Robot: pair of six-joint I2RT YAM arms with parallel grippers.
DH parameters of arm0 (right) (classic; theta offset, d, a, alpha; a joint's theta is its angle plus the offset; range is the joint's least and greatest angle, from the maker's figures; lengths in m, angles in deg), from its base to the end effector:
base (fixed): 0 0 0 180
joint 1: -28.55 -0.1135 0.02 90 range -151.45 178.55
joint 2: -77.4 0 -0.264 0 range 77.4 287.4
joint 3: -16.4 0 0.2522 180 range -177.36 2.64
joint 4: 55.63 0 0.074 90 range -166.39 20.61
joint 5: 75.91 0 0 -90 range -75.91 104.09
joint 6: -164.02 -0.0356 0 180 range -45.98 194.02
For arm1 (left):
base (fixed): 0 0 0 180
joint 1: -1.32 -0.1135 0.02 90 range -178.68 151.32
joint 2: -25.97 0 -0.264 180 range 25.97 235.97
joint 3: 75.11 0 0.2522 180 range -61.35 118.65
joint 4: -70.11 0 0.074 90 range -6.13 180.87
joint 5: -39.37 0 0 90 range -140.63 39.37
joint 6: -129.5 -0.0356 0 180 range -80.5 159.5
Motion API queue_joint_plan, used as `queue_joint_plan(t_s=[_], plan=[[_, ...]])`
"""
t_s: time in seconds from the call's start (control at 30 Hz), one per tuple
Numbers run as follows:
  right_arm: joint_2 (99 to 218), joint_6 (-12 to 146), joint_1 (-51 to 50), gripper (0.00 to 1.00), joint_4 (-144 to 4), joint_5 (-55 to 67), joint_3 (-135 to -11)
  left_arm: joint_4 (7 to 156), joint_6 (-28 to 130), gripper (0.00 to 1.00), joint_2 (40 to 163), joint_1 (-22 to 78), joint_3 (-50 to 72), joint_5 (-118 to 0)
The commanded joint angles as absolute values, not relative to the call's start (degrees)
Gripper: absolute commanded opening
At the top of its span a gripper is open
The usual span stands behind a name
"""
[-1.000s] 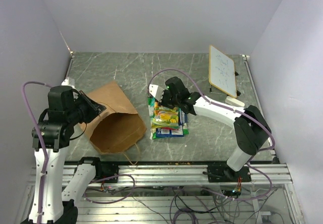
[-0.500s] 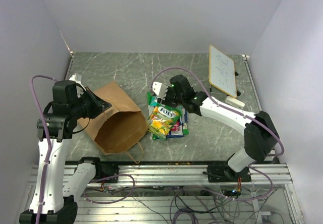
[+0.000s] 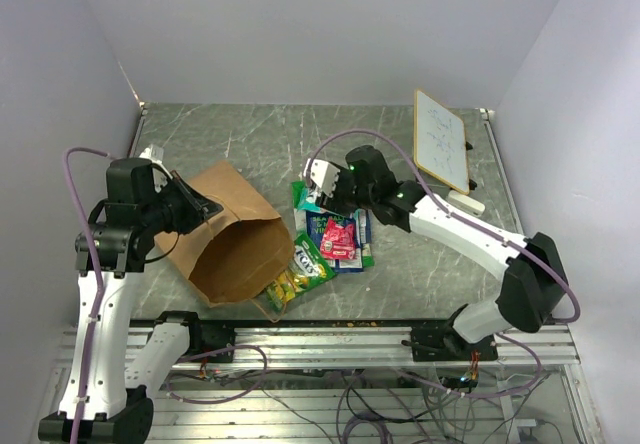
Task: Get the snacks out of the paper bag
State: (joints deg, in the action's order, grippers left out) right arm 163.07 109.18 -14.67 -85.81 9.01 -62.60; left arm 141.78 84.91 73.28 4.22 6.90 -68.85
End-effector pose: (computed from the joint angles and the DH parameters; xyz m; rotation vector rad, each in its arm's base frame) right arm 0.2443 0.2339 0.2818 -1.4385 1.6865 0.1760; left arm 0.1337 -0.0179 0.3863 -0.6609 2.2054 -0.8043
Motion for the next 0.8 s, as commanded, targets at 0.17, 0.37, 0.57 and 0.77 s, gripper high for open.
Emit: queue_joint_plan(t_s=[0.17,0.37,0.57,0.77], plan=[[154.4,107.6,-17.9,0.53,-81.4,-6.7,-58.2,139.8,84.2,0.07,73.5,4.4,7.6,-69.5],[146.2,119.3,-29.1,0.62,-70.5,-14.0,-49.6,139.5,83.8,0.07,73.9,4.4,7.6,-71.2],[153.7,122.9,-38.5,0.64,-64.8,-8.8,-50.1,140.9,83.3,0.07,74.4,4.4,9.2,-71.8],[168.3,119.2,-42.0,0.64,-50.9,5.7,-53.1,143.5,81.8,0.07,76.9,4.3,13.0,-72.7]])
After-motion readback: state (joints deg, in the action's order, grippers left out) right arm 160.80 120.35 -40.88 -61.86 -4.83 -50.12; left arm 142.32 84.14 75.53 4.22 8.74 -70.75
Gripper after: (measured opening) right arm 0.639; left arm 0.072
